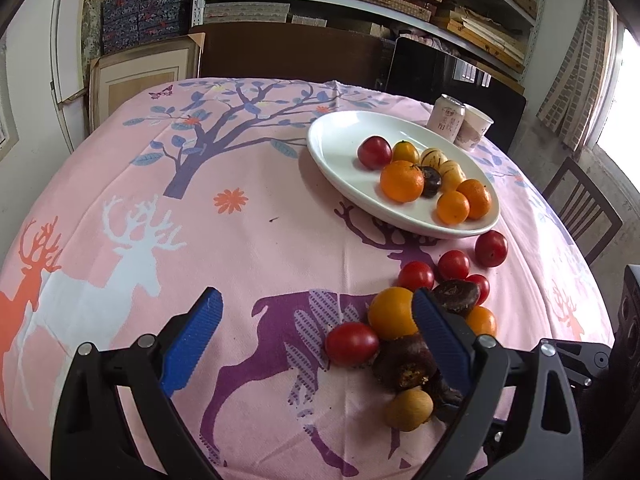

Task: Organize fruits
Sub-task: 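Grasp a dark purple fruit from the cluster with the right gripper, then lift the dark fruit with the right gripper while the left approaches another dark fruit, then grasp the second dark fruit with the left gripper while the right carries its fruit to the plate, release both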

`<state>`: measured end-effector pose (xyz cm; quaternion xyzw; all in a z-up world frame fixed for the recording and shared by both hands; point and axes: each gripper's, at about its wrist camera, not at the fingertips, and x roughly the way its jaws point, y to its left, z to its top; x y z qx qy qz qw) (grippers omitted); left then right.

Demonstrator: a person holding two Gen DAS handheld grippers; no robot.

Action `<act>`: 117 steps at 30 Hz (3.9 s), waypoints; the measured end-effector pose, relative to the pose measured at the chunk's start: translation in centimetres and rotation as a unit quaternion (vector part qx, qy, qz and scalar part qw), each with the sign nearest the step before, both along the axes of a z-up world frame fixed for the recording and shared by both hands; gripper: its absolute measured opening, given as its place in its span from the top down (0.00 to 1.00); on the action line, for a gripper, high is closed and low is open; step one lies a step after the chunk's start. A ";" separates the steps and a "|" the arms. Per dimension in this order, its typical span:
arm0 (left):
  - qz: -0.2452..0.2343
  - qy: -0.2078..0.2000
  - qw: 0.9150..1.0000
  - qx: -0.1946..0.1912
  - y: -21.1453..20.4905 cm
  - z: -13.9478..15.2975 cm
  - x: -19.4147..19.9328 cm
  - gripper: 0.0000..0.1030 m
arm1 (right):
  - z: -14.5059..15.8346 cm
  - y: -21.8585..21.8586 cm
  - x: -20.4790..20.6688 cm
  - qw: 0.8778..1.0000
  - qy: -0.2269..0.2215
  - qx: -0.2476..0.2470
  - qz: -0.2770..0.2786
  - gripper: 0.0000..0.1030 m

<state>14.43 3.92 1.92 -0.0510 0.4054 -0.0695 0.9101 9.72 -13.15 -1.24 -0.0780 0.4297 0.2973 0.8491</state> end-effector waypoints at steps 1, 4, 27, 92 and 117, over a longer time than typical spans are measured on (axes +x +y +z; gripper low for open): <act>-0.001 0.004 1.000 -0.001 0.0 -0.1 0.1 0.10 | 0.1 -0.4 -0.1 1.000 0.003 0.010 0.002 0.61; -0.002 0.012 1.000 -0.003 0.0 -0.4 0.2 0.10 | 1.1 -1.9 -0.4 0.999 -0.010 0.041 -0.006 0.61; -0.104 0.016 0.992 0.066 -7.0 -2.3 -2.0 0.33 | 2.6 -8.4 1.2 0.987 -0.027 0.131 -0.091 0.61; -0.109 -0.043 0.992 0.038 -6.8 4.1 -0.8 0.62 | 7.0 -9.5 0.6 0.974 -0.117 0.119 -0.156 0.61; 0.009 -0.054 0.998 0.027 -5.1 4.2 7.9 0.09 | 5.8 -11.2 9.9 0.964 -0.081 0.137 -0.213 0.27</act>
